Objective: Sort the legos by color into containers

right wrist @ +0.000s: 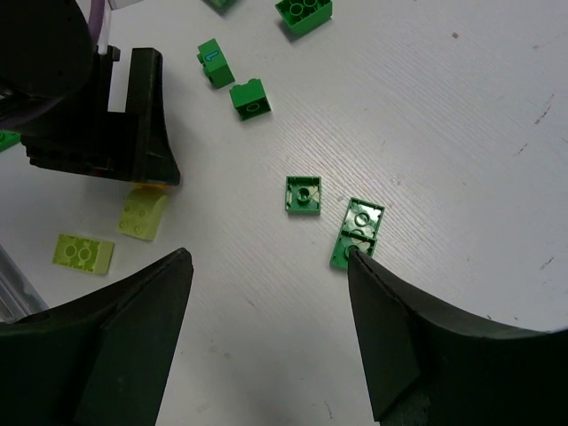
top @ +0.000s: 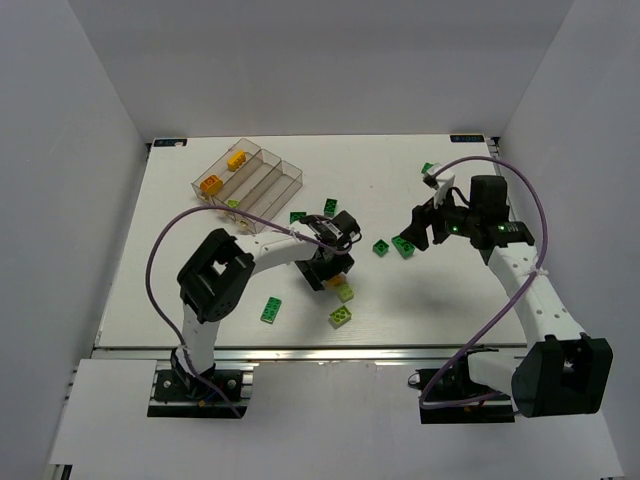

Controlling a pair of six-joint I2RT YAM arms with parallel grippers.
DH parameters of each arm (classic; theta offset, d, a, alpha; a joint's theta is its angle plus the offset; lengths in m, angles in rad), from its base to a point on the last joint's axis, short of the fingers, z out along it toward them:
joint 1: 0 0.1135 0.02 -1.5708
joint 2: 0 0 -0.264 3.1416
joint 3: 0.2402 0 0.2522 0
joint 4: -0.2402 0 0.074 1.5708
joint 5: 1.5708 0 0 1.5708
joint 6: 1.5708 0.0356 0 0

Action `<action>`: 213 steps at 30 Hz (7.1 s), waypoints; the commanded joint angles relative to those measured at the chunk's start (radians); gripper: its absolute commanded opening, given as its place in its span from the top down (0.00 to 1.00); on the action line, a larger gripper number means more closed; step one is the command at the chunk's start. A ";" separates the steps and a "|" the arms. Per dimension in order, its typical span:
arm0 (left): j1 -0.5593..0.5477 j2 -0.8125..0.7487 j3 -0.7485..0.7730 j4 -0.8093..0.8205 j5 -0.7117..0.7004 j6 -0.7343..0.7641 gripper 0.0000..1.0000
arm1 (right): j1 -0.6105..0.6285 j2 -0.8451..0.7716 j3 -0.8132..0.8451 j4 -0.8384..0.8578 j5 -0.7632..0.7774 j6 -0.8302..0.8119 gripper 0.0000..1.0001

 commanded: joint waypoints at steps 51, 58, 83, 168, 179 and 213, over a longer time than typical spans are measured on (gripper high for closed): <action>0.761 -0.101 0.223 0.464 0.120 1.330 1.00 | 0.029 -0.048 -0.112 -0.035 -0.250 -0.215 1.00; 0.787 0.003 0.253 0.573 0.064 1.278 1.00 | 0.057 -0.042 -0.115 -0.056 -0.245 -0.220 1.00; 0.815 0.150 0.306 0.598 -0.094 1.185 0.38 | 0.104 -0.016 -0.119 -0.061 -0.234 -0.237 0.75; 0.844 -1.416 -0.795 0.418 0.396 0.562 0.29 | 0.724 0.437 -0.135 0.273 0.582 0.618 0.40; 0.844 -1.413 -0.789 0.430 0.396 0.560 0.29 | 0.724 0.455 -0.122 0.270 0.579 0.604 0.50; 0.844 -1.500 -0.732 0.338 0.275 0.680 0.29 | 0.723 0.774 0.615 0.483 0.141 0.073 1.00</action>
